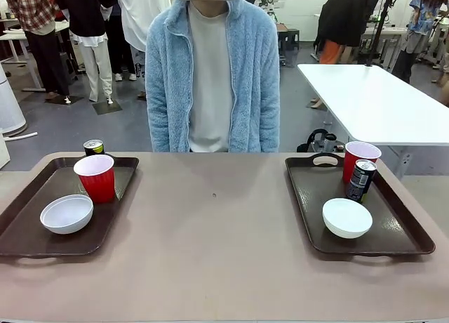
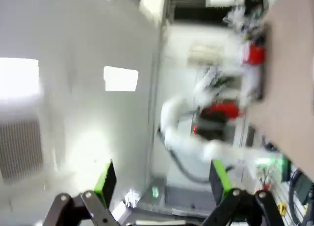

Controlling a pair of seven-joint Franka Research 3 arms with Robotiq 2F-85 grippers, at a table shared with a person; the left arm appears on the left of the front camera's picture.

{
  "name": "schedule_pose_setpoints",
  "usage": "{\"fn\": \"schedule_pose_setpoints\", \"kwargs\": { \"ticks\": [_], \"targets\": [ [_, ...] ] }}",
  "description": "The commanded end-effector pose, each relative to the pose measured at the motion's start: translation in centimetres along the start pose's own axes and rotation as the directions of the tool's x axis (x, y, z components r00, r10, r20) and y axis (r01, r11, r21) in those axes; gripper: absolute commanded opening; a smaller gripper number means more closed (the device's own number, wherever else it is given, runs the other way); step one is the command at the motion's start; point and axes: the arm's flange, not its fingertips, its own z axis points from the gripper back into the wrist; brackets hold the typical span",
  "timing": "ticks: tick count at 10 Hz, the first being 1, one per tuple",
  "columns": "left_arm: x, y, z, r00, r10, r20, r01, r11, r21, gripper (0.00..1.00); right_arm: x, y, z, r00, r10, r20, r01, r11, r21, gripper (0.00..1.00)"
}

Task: Prepare tableware on both trays.
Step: Pick up a Picnic Bowl from the table and place it on a Handle tray.

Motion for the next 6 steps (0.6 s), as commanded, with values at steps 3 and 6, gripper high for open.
{"fn": "schedule_pose_setpoints", "kwargs": {
  "ticks": [3,6],
  "targets": [
    [-0.2,-0.2,0.1,1.000,-0.011,-0.002,0.011,1.000,0.005,0.92,-3.2,1.9,-4.9,0.954,-0.202,0.222,0.257,0.931,-0.260,1.00],
    [-0.2,-0.2,0.1,1.000,-0.011,-0.002,0.011,1.000,0.005,0.92,1.7,2.8,0.8,0.954,-0.176,0.244,0.239,0.935,-0.262,1.00]
  ]
}}
